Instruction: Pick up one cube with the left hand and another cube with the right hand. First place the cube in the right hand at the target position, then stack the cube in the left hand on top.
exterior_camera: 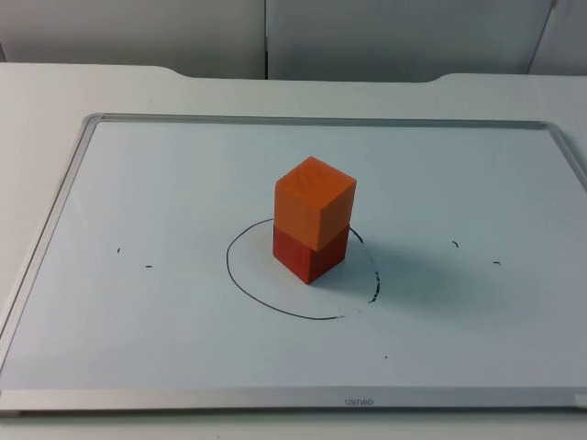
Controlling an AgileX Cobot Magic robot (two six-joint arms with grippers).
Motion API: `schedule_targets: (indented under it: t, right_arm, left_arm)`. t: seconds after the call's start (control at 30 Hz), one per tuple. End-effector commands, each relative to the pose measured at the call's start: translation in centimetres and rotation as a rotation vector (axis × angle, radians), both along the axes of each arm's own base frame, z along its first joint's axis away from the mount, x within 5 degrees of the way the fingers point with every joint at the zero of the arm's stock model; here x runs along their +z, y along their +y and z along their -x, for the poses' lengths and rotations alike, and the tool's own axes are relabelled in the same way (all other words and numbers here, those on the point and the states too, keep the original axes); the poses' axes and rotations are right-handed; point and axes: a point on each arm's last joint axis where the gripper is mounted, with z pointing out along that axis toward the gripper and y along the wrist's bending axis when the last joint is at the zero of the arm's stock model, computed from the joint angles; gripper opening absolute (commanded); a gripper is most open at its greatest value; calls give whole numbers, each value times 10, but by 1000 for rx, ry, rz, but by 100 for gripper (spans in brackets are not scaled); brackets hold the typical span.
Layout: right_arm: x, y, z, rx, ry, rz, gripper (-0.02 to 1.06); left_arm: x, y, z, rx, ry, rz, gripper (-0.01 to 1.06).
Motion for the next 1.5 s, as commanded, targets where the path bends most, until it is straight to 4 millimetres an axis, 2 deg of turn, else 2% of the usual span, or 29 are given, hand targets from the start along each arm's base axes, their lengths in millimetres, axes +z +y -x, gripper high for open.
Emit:
schedule_targets:
  t: [0.0,0.23,1.47]
  right_arm:
    - [-1,-2,-2,-45,0,-23,105]
    - [-1,-5,-4,-91,7,-31,105]
    - [-1,-4,-4,-84,9,-29,105]
  left_arm:
    - [0,0,0,-3,-2,10,105]
    - [0,1,-2,33,11,20,105]
    - [-1,-1,-2,17,13,26,105]
